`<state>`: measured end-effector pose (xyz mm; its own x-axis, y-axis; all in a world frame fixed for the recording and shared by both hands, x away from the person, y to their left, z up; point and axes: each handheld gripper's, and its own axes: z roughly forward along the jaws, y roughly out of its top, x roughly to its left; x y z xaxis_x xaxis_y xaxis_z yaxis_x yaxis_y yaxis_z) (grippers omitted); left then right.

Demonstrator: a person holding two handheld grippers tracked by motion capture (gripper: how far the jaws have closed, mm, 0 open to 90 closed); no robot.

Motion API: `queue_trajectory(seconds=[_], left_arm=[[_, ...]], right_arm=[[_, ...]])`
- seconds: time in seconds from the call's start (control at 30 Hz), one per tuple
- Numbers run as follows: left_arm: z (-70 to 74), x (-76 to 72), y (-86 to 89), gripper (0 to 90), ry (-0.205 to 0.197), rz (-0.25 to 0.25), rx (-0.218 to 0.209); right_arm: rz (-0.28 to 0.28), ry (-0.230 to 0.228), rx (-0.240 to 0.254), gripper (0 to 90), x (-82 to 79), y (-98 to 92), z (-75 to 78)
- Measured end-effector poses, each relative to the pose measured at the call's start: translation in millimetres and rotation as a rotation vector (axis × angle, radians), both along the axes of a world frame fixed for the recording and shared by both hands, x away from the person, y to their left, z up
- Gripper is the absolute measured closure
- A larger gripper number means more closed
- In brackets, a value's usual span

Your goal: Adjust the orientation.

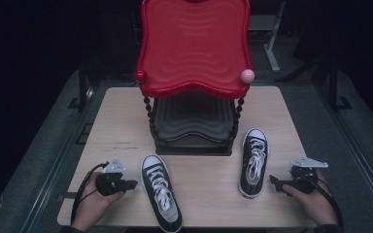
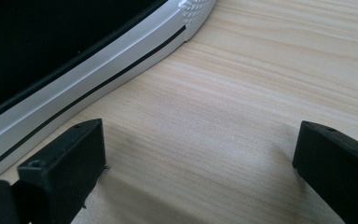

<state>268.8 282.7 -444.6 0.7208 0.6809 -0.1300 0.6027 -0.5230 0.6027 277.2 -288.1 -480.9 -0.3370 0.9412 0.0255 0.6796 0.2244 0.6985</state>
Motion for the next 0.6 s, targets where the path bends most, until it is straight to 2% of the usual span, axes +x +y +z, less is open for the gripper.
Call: queue_trajectory(seconds=[0.07,0.13,0.2,0.33,0.5,0.6], left_arm=[[-0.6,-0.1,-5.1,89.9,0.006,-0.027,-0.030],[0.7,0.4,-7.6,89.9,-0.002,-0.035,-0.010],[-0.1,1.8,-6.4,90.0,0.005,-0.040,-0.025],[0.7,4.4,-9.7,90.0,0.000,-0.054,-0.015],[-0.5,14.0,-21.1,90.0,-0.006,-0.072,-0.024],[0.0,19.7,-29.1,90.0,-0.014,-0.084,-0.010]], right_arm=[[0.000,0.000,0.000,1.9,0.0,0.0,0.0],[0.000,0.000,0.000,2.0,0.0,0.0,0.0],[0.000,0.000,0.000,2.0,-0.1,0.1,0.0],[-0.002,0.001,0.000,1.9,-0.1,0.2,0.0],[-0.003,0.001,-0.001,1.9,-0.1,0.4,0.0],[-0.003,0.001,-0.001,2.0,-0.1,0.4,0.0]])
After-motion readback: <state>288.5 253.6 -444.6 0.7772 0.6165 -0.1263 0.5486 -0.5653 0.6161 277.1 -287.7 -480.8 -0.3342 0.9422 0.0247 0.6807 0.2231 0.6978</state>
